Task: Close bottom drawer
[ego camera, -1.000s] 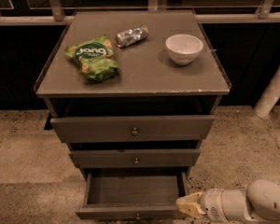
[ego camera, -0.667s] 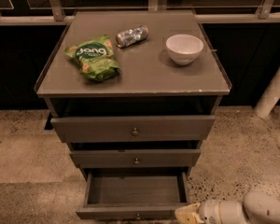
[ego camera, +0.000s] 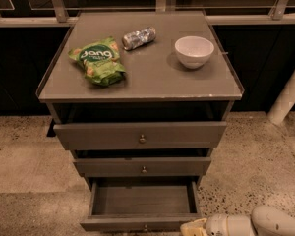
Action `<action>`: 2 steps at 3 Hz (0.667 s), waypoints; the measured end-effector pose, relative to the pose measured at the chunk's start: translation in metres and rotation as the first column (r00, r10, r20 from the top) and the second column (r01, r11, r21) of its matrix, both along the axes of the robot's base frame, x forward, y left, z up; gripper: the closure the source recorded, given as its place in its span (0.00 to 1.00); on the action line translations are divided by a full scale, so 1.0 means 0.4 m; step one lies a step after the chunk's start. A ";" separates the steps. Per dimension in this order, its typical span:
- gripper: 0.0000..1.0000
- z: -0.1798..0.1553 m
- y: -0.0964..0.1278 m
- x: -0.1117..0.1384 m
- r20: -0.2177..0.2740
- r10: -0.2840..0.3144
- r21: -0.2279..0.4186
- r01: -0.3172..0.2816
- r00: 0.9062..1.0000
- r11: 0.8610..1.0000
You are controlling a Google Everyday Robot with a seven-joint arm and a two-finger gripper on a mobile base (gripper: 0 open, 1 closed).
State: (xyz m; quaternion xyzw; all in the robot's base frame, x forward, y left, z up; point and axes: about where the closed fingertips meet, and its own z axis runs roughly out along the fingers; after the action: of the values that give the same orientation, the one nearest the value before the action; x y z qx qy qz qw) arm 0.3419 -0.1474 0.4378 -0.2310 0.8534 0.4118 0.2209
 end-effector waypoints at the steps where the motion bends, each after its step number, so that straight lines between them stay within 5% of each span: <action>1: 1.00 -0.011 0.007 -0.013 -0.014 -0.018 -0.008 0.018 1.000 1.000; 2: 1.00 -0.072 -0.021 0.008 -0.035 -0.053 -0.002 0.053 0.998 0.999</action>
Offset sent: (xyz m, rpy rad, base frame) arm 0.0226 -0.0308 -0.0669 0.0137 0.0596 -0.1248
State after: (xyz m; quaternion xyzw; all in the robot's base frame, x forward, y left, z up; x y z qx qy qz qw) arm 0.3450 -0.1559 0.4089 -0.2010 0.8632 0.4092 0.2168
